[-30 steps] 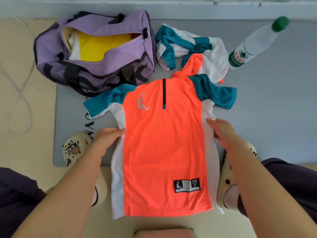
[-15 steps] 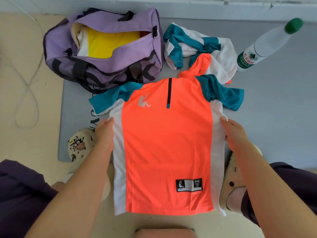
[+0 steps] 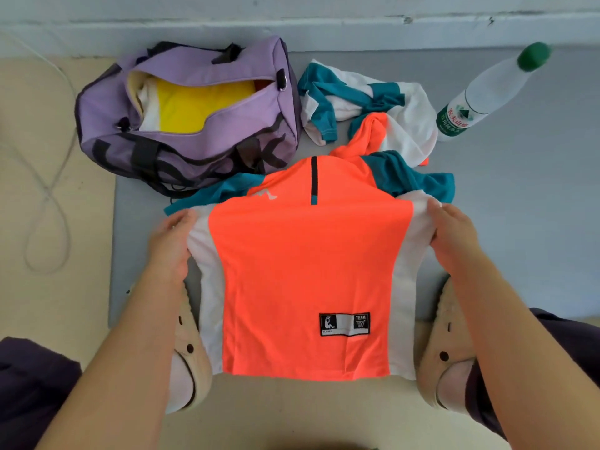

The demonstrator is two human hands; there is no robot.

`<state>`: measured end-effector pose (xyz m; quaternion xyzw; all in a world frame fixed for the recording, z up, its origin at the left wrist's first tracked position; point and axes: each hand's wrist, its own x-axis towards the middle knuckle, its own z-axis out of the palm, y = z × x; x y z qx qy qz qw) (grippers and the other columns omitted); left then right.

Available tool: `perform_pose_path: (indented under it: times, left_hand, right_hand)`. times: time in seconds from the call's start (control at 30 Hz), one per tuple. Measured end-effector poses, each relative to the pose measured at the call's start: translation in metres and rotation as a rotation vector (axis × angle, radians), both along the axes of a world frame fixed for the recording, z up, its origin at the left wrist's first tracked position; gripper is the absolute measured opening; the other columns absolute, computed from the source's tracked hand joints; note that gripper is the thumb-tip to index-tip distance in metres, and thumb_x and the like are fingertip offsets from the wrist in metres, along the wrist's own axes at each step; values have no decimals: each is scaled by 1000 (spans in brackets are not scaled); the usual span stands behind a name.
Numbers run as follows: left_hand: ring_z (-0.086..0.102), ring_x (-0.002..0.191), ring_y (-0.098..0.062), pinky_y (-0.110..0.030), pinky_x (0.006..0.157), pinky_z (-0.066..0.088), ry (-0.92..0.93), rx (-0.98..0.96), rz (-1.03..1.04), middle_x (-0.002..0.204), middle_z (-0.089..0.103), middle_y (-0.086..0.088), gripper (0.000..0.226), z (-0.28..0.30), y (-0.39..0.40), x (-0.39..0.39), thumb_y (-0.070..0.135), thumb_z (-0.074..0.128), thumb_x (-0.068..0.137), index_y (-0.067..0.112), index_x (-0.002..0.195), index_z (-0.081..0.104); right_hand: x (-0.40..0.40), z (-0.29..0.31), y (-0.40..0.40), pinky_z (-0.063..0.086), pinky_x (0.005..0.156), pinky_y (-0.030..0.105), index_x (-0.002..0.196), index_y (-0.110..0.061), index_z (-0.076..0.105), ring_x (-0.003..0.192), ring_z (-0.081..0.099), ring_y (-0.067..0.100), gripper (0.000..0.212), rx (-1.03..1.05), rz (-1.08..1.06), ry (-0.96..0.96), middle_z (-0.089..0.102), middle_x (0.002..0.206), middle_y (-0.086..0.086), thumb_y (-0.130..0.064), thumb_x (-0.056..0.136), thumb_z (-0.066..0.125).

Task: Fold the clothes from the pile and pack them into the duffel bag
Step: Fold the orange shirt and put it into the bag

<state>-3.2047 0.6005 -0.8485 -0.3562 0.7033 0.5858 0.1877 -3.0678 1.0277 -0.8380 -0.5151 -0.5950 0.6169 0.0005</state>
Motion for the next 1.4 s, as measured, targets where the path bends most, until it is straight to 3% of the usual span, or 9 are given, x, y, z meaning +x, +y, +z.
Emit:
perform_pose_path:
  times: [0.1,0.23,0.57,0.77,0.93,1.07,1.17,1.27,1.4]
  left_hand:
    - [64,114,-21,-39,98,51,139,65,9,132,61,-7,39,15,2,-5,19,65,94,28,131,58]
    - [65,113,-23,-39,99,50,162,94,-125,123,68,-7,27,23,0,-10,17,60,96,25,121,68]
    - [69,97,-15,-28,73,55,-115,173,-438,113,73,-1,20,5,9,4,15,68,89,28,102,77]
    - [68,98,-12,-25,77,53,-47,149,-397,106,74,6,24,-3,8,7,8,64,91,25,104,76]
    - [69,97,-11,-24,78,57,109,140,-109,110,71,0,28,1,-7,-3,4,62,92,19,114,70]
    - [67,91,-9,-22,83,52,83,45,-257,106,70,0,34,-5,4,0,-2,65,87,22,112,69]
    - [67,78,2,-10,67,50,103,-8,-289,98,71,5,33,-9,9,4,-5,65,86,20,107,71]
    - [66,73,7,-5,61,47,143,-104,-353,96,70,7,28,-8,6,5,-2,63,88,17,105,72]
    - [66,78,6,-7,64,49,187,-145,-393,96,70,11,26,-6,1,0,1,63,89,22,101,72]
  right_hand:
    - [-8,5,4,47,58,31,101,-17,57,79,56,22,10,47,-56,6,58,88,4,-21,93,57]
    - [-17,15,9,52,66,33,107,-27,63,71,61,15,24,-100,-162,170,63,93,3,-10,96,51]
    - [-5,5,-22,38,70,30,118,-28,68,77,58,15,35,-43,415,-83,66,100,3,-11,88,65]
    - [-5,-1,-28,44,83,31,120,-22,67,94,58,15,37,-48,266,18,65,109,1,-5,87,65]
    - [-12,8,1,51,82,30,108,-18,65,83,66,15,24,-294,-304,286,68,99,5,-3,93,55]
    - [-9,3,-16,49,82,26,122,-22,58,90,63,15,33,-216,-17,160,63,106,6,-5,94,56]
    - [-7,-4,-35,48,60,13,126,-24,60,74,62,10,45,-30,250,-3,61,94,5,-1,88,63]
    - [-5,-7,-38,47,67,19,116,-26,68,80,59,13,36,44,306,-35,63,100,8,-5,87,65]
    - [-7,2,-17,48,64,22,106,-25,67,75,65,10,25,-271,-149,230,72,91,-2,-8,94,54]
